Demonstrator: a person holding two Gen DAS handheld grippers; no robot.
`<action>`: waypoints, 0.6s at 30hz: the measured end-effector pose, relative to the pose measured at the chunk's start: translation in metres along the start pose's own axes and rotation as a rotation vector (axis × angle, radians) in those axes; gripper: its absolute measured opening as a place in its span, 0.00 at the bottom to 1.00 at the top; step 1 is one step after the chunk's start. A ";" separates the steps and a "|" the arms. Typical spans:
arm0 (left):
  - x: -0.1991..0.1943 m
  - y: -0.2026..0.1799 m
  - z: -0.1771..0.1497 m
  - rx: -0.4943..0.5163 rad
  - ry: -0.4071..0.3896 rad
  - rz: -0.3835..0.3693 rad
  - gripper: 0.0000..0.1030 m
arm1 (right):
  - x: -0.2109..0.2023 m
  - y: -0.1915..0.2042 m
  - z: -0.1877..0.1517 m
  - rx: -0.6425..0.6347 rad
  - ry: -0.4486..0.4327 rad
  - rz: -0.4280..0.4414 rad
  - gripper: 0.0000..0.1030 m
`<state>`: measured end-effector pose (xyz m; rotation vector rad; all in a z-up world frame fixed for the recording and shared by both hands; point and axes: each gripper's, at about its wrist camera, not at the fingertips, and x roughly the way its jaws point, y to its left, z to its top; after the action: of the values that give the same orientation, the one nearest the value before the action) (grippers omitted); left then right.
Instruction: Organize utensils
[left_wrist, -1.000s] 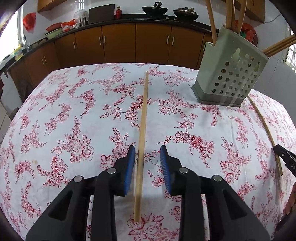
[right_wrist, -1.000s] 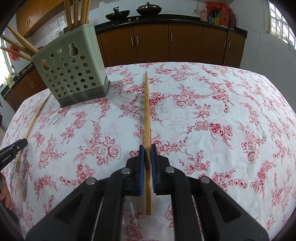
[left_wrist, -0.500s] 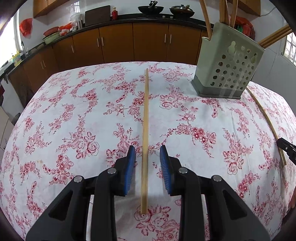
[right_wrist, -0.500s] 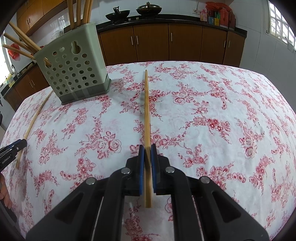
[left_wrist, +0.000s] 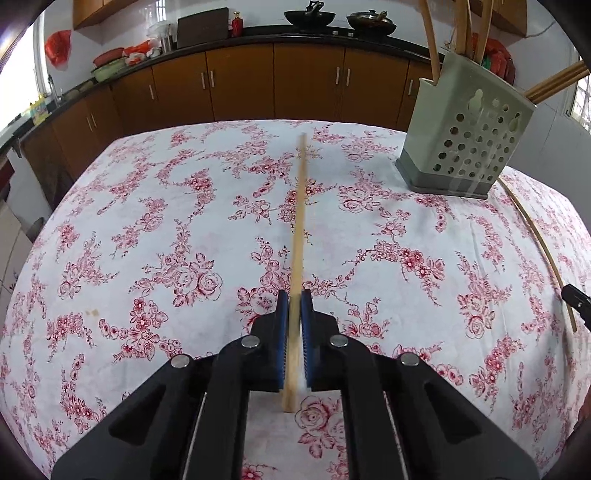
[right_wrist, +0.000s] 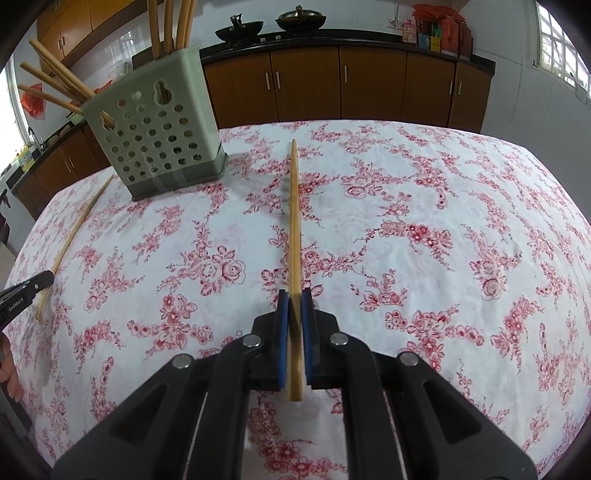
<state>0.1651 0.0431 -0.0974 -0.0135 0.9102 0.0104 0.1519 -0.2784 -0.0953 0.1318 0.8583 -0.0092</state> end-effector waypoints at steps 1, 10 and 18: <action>0.000 0.002 0.001 -0.001 0.006 -0.001 0.07 | -0.005 -0.001 0.002 0.003 -0.015 0.001 0.08; -0.046 0.008 0.020 -0.027 -0.092 -0.062 0.07 | -0.065 -0.018 0.040 0.031 -0.213 0.004 0.08; -0.098 0.004 0.050 -0.055 -0.243 -0.144 0.07 | -0.105 -0.022 0.066 0.057 -0.344 0.019 0.08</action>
<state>0.1441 0.0471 0.0109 -0.1264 0.6643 -0.0956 0.1317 -0.3133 0.0236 0.1857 0.5132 -0.0374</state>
